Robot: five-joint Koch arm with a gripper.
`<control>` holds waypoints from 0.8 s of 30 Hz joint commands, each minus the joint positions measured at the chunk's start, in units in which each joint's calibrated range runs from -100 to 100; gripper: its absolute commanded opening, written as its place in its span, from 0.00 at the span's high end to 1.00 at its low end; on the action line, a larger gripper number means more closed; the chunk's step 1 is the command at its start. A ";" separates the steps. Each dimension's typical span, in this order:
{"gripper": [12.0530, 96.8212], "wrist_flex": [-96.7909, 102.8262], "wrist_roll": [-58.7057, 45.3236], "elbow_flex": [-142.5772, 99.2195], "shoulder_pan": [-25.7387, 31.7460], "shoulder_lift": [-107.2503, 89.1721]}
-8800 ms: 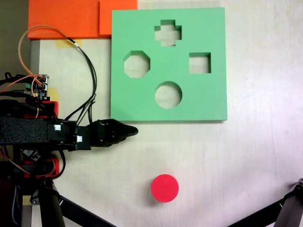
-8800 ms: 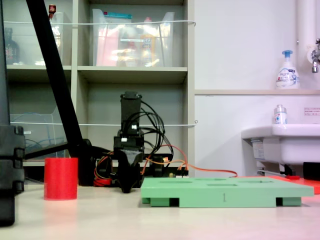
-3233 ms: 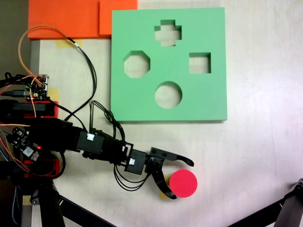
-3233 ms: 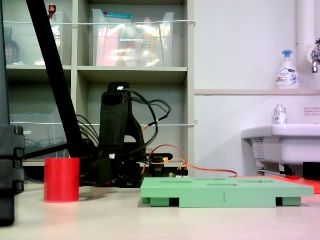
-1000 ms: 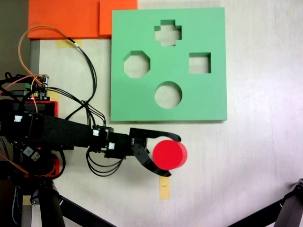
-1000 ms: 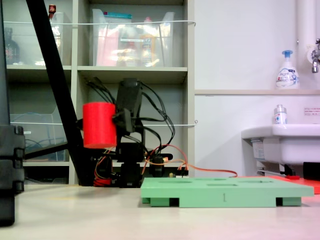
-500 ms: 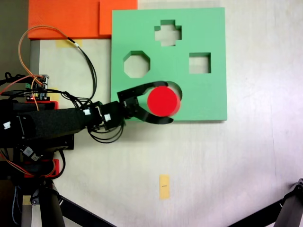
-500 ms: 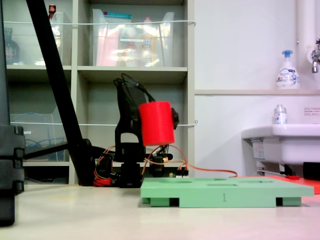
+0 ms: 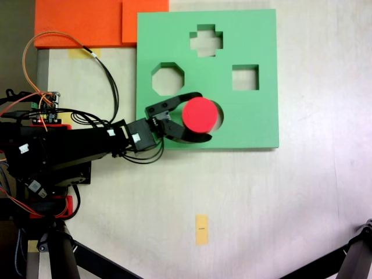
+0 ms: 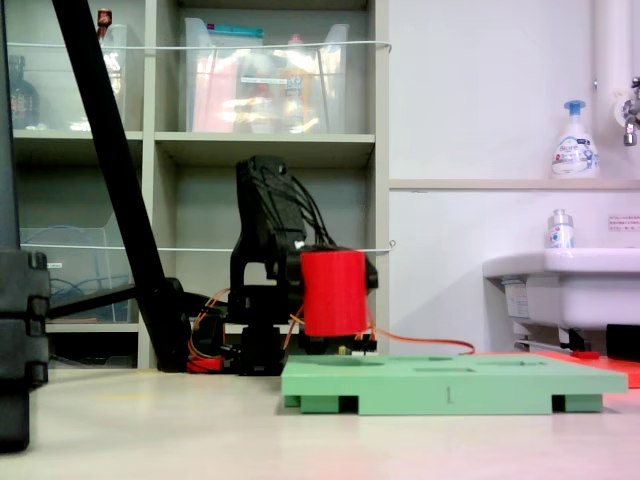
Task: Put the cylinder block into the corresponding hole
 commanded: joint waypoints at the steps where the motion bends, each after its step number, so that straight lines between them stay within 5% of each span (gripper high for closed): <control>1: 0.69 5.29 0.24 1.88 0.20 1.94; 24: 0.69 7.41 0.24 9.26 1.81 17.44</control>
